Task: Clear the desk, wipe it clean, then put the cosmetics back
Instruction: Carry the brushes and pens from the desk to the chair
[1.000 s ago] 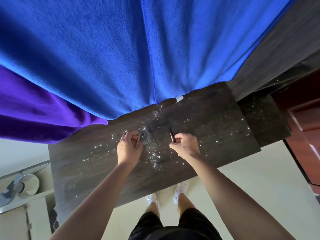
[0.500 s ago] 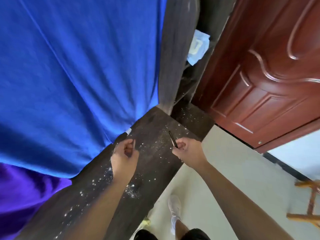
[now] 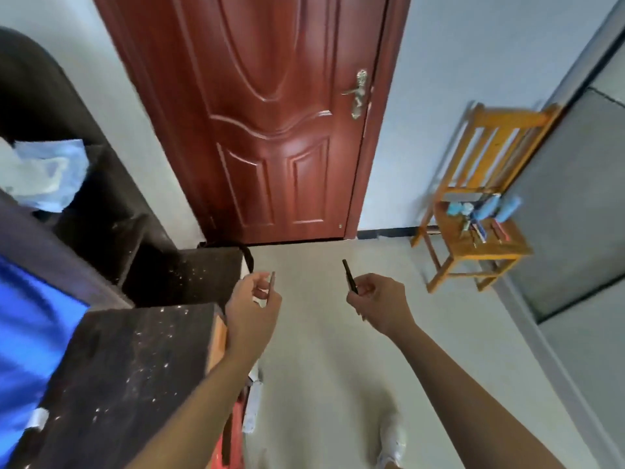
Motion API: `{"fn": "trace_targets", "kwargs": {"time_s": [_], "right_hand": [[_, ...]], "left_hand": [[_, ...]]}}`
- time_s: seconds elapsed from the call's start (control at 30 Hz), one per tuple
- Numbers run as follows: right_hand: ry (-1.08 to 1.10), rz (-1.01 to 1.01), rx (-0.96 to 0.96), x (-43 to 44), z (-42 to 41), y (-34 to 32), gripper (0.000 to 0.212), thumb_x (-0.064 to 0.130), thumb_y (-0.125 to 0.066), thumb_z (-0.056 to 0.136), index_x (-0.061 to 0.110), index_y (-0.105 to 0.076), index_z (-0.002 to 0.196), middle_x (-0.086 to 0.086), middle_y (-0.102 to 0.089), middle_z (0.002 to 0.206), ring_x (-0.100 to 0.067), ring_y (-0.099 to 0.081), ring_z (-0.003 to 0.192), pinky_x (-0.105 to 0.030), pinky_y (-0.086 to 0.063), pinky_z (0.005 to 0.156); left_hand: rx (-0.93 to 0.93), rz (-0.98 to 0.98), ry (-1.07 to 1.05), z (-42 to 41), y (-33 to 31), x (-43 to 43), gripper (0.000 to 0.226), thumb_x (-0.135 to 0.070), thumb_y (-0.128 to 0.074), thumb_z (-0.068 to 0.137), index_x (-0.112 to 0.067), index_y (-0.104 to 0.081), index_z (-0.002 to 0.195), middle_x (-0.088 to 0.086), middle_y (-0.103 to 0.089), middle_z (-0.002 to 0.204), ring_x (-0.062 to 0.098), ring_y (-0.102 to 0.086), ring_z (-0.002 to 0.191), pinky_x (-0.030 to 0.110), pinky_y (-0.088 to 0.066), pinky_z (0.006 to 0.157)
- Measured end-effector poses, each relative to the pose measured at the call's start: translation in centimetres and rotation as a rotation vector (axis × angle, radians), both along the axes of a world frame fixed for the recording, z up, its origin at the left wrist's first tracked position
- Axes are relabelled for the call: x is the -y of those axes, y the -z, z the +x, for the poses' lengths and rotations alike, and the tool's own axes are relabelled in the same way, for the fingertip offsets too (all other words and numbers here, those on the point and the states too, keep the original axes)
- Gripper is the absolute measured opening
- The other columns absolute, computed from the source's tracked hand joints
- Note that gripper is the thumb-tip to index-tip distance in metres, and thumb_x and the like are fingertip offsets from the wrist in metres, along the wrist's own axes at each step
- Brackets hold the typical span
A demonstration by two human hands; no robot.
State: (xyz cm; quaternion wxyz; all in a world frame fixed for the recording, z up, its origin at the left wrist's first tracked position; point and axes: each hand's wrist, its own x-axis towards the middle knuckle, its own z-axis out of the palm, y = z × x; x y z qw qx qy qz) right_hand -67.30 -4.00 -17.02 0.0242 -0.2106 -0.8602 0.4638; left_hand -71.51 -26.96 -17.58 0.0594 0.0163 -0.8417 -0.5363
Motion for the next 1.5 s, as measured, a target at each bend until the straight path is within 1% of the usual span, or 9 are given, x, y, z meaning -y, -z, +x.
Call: {"fn": "trace_targets", "kwargs": {"time_s": [0.13,0.27,0.53,0.67,0.83,1.07,1.2,1.37,1.5], "right_hand": [[0.092,-0.026,-0.006,-9.6,0.6,0.2,0.008,0.023,-0.075,0.080,0.026,-0.071,0.085,0.004,-0.069,0.067,-0.017,-0.066,0.059,-0.029,-0.058,0.057],[0.145,-0.046,-0.012,-21.1,-0.6,-0.4,0.012,0.022,-0.075,0.080,0.019,-0.073,0.091,0.003,-0.070,0.068,-0.017,-0.067,0.059,-0.030,-0.058,0.056],[0.276,-0.056,-0.043,-40.9,-4.3,-1.5,0.012,0.021,-0.075,0.077,0.029,-0.070,0.084,0.013,-0.067,0.062,-0.004,-0.063,0.051,-0.016,-0.050,0.046],[0.325,-0.067,-0.025,-48.3,-7.7,-0.2,0.013,0.026,-0.075,0.076,0.033,-0.070,0.086,0.016,-0.068,0.065,-0.007,-0.066,0.055,-0.023,-0.056,0.050],[0.420,-0.054,-0.032,-57.0,-13.8,1.6,0.017,0.028,-0.080,0.078,0.034,-0.068,0.089,0.015,-0.067,0.074,0.009,-0.062,0.061,-0.006,-0.044,0.049],[0.520,-0.002,0.056,-69.2,-22.2,2.0,0.014,0.032,-0.079,0.078,0.034,-0.068,0.088,0.010,-0.070,0.076,0.004,-0.062,0.063,-0.005,-0.044,0.052],[0.568,-0.054,0.078,-75.8,-24.5,3.6,0.024,0.034,-0.080,0.076,0.027,-0.074,0.099,0.011,-0.072,0.080,-0.006,-0.069,0.077,-0.025,-0.059,0.078],[0.545,-0.122,0.160,-84.6,-27.2,8.6,0.029,0.038,-0.078,0.074,0.023,-0.075,0.099,0.012,-0.072,0.079,-0.006,-0.069,0.076,-0.029,-0.061,0.081],[0.411,-0.133,0.229,-91.0,-29.9,14.1,0.016,0.035,-0.076,0.083,0.022,-0.069,0.089,0.006,-0.074,0.084,-0.014,-0.071,0.075,-0.038,-0.062,0.077]], "left_hand": [[-0.015,-0.020,0.074,-1.9,-0.2,-11.0,0.024,-0.012,-0.069,0.084,-0.023,-0.066,0.105,-0.013,-0.062,0.086,-0.003,-0.059,0.079,-0.001,-0.038,0.062],[0.001,-0.001,0.154,-4.3,-0.4,-23.7,0.026,-0.005,-0.069,0.081,-0.020,-0.066,0.102,-0.006,-0.062,0.086,0.008,-0.058,0.073,0.006,-0.040,0.061],[-0.034,0.024,0.318,-9.3,-1.7,-44.6,0.039,-0.001,-0.069,0.080,-0.030,-0.063,0.106,-0.011,-0.062,0.089,-0.001,-0.058,0.079,0.009,-0.044,0.063],[-0.013,0.024,0.386,-13.6,-1.0,-51.8,0.037,-0.002,-0.067,0.080,-0.029,-0.065,0.104,-0.011,-0.063,0.092,0.003,-0.059,0.080,0.013,-0.045,0.065],[0.012,0.038,0.429,-21.4,0.5,-61.1,0.034,0.000,-0.067,0.083,-0.020,-0.065,0.110,-0.007,-0.062,0.092,0.001,-0.058,0.077,0.020,-0.048,0.069],[0.069,-0.006,0.533,-31.8,0.8,-75.4,0.031,-0.005,-0.068,0.088,-0.021,-0.063,0.115,-0.006,-0.061,0.099,0.010,-0.060,0.085,0.004,-0.045,0.058],[0.112,-0.066,0.530,-34.9,2.1,-82.7,0.031,-0.007,-0.068,0.089,-0.026,-0.060,0.111,-0.005,-0.062,0.103,0.011,-0.059,0.088,0.007,-0.048,0.065],[0.227,-0.128,0.470,-36.8,7.4,-90.7,0.026,-0.012,-0.067,0.090,-0.028,-0.060,0.109,-0.003,-0.063,0.106,0.016,-0.061,0.098,0.036,-0.058,0.087],[0.312,-0.205,0.348,-37.0,12.6,-95.9,0.015,-0.030,-0.068,0.092,-0.031,-0.059,0.104,-0.011,-0.064,0.096,0.015,-0.063,0.089,0.022,-0.053,0.073]]}}
